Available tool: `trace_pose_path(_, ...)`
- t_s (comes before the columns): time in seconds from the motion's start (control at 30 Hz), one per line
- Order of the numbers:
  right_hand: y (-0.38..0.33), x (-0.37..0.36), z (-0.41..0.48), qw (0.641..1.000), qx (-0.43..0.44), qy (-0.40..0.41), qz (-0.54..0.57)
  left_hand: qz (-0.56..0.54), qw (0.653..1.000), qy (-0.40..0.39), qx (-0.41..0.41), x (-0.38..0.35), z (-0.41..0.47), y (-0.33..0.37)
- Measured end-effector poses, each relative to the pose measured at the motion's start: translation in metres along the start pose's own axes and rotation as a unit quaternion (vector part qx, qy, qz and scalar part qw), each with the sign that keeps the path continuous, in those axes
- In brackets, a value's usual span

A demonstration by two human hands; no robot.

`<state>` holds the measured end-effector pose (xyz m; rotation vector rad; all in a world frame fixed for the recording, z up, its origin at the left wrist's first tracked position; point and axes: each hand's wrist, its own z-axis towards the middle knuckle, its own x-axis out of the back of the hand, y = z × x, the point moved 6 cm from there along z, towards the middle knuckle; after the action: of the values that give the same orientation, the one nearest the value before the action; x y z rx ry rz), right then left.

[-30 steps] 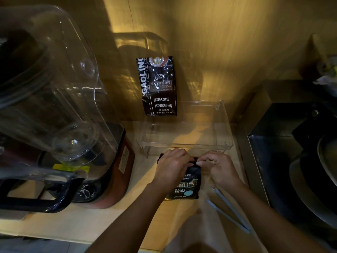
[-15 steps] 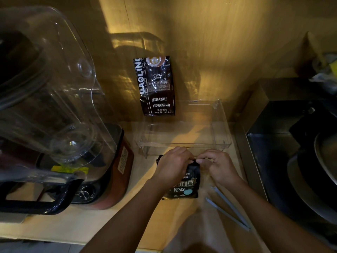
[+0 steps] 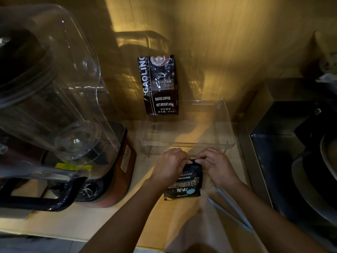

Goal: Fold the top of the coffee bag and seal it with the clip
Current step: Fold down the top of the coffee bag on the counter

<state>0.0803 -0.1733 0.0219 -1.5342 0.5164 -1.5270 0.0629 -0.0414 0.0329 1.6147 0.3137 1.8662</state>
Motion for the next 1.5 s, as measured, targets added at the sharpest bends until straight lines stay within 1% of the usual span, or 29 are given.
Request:
trace_pose_path(0.17, 0.0, 0.002, 0.0, 1.0, -0.006, 0.009, -0.015, -0.01, 1.0, -0.016, 0.005, 0.004, -0.004, -0.008)
trace_pose_path(0.3, -0.006, -0.002, -0.001, 1.0, -0.007, 0.008, -0.002, -0.009, 1.0, -0.001, 0.025, 0.007, -0.009, -0.01)
trace_pose_path(0.37, -0.008, 0.0, -0.001, 1.0, 0.016, -0.002, -0.021, -0.008, 0.999, 0.012, 0.029, 0.008, -0.009, -0.008)
trace_pose_path(0.47, -0.015, 0.0, -0.001, 0.993, 0.078, -0.022, -0.088, -0.009, 1.0, 0.016, 0.024, 0.008, -0.01, -0.007)
trace_pose_path(0.53, -0.019, -0.003, -0.004, 0.986, 0.108, -0.018, -0.125, -0.01, 1.0, 0.015, 0.013, 0.008, -0.011, -0.006)
trace_pose_path(0.7, -0.018, -0.009, -0.003, 0.988, 0.085, -0.013, -0.129, -0.035, 0.999, 0.008, 0.021, 0.012, -0.014, -0.01)
trace_pose_path(0.8, -0.019, -0.009, -0.001, 0.987, 0.088, -0.018, -0.137, -0.063, 0.995, 0.005, 0.072, 0.017, -0.018, -0.023)
trace_pose_path(0.87, -0.02, -0.01, 0.0, 0.988, 0.08, -0.018, -0.134, -0.049, 0.995, 0.004, 0.089, 0.018, -0.018, -0.025)
trace_pose_path(0.97, -0.02, -0.01, 0.002, 0.985, 0.083, -0.024, -0.148, -0.025, 0.996, 0.013, 0.084, 0.018, -0.016, -0.021)
trace_pose_path(1.07, -0.025, -0.01, 0.002, 0.972, 0.12, -0.038, -0.197, -0.03, 0.996, 0.029, 0.077, 0.017, -0.017, -0.018)
trace_pose_path(1.17, -0.028, -0.017, 0.002, 0.963, 0.147, -0.057, -0.218, -0.033, 0.996, 0.039, 0.066, 0.018, -0.018, -0.018)
trace_pose_path(1.3, -0.027, -0.022, 0.005, 0.975, 0.115, -0.052, -0.182, -0.059, 0.996, 0.038, 0.061, 0.023, -0.023, -0.025)
trace_pose_path(1.43, -0.025, -0.022, 0.008, 0.98, 0.098, -0.049, -0.166, -0.084, 0.993, 0.032, 0.083, 0.028, -0.028, -0.038)
trace_pose_path(1.5, -0.025, -0.022, 0.009, 0.979, 0.097, -0.052, -0.17, -0.076, 0.993, 0.025, 0.091, 0.028, -0.029, -0.04)
